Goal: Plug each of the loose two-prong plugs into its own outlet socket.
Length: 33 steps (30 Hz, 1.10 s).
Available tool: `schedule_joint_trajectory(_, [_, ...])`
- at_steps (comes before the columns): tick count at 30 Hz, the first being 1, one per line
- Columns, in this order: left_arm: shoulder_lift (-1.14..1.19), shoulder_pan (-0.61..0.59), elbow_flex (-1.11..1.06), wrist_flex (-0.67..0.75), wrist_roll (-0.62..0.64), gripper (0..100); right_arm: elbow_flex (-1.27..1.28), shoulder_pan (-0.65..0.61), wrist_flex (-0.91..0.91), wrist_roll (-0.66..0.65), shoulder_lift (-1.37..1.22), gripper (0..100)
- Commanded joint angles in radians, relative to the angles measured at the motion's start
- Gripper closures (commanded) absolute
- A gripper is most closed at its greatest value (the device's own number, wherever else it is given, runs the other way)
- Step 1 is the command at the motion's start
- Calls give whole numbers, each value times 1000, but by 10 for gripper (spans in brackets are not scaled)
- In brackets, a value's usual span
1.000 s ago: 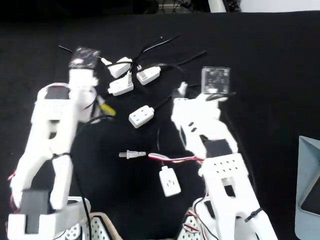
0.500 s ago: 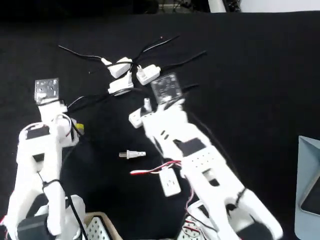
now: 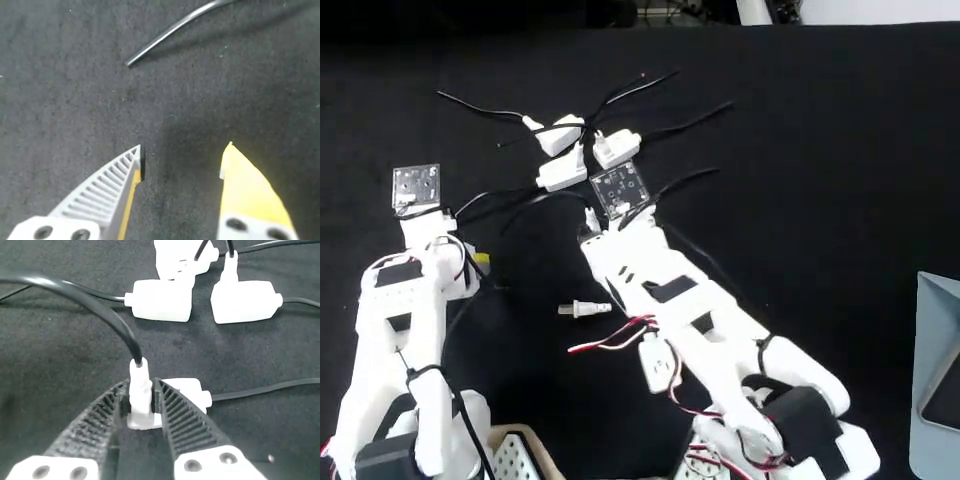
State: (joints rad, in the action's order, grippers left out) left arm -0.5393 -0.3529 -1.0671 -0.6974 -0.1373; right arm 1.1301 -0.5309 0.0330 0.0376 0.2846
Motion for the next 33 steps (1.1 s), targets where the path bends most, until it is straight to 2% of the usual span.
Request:
schedule_joint_trajectory(1, [-18,8,4,18,6,745,-79,-12,28,-9,-2,987])
schedule_joint_trajectory(9, [-18,8,2,18,6,745,-62,-11,163,-12,-79,987])
schedule_joint_trajectory(14, [-18,8,2,18,5,745,-47,-11,261,-78,-157,987])
schedule_joint_trajectory(33, [-18,8,2,18,5,745,19,-34,269,-69,-134,987])
